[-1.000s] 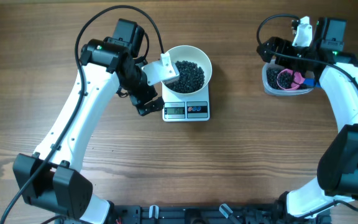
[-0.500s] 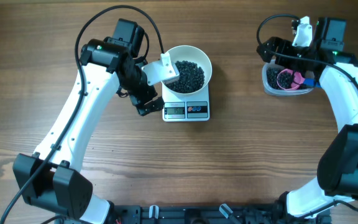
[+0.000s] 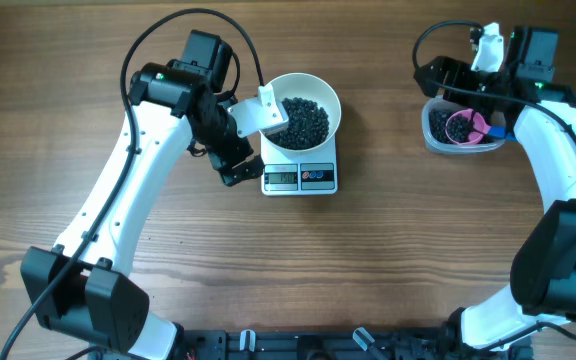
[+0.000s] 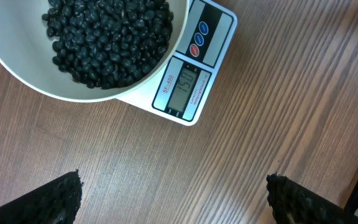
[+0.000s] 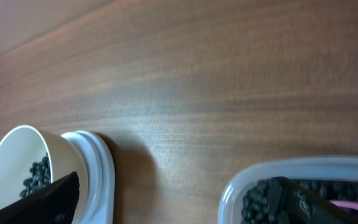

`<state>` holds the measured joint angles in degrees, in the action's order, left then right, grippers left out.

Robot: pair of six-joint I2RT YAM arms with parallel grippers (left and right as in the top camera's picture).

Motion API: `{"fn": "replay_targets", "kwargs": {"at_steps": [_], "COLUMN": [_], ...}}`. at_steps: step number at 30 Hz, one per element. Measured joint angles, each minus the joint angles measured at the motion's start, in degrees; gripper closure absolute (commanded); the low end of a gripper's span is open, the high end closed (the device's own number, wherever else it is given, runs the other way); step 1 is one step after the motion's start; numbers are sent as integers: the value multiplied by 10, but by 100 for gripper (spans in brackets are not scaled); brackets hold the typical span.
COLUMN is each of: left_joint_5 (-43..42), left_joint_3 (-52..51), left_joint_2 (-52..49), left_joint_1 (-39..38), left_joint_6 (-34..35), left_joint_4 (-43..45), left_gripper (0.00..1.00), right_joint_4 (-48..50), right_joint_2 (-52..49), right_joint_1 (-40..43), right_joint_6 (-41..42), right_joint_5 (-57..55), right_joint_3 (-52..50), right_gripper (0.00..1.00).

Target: Scoop item into bowl and weigh 150g on scale

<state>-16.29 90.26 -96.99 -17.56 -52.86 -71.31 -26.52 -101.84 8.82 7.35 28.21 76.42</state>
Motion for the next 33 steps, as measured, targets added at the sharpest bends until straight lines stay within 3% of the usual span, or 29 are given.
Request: {"fn": "replay_targets", "kwargs": {"at_steps": [6,11,18,28,33], "left_joint_5": [0,0,0,0,0], "left_joint_3": [0,0,0,0,0], "left_joint_2": [0,0,0,0,0], "left_joint_1": [0,0,0,0,0], "left_joint_6": [0,0,0,0,0], "left_joint_4": [0,0,0,0,0], "left_gripper": [0,0,0,0,0], "right_joint_4": [87,139,124,2,52], "right_joint_2": [14,115,268,449,504], "right_joint_1": [0,0,0,0,0], "right_joint_6": [-128,-229,-230,-226,-226], "right_joint_5": [0,0,28,22,32], "right_joint_3": [-1,-2,-1,-2,-76], "right_gripper": [0,0,0,0,0]}}
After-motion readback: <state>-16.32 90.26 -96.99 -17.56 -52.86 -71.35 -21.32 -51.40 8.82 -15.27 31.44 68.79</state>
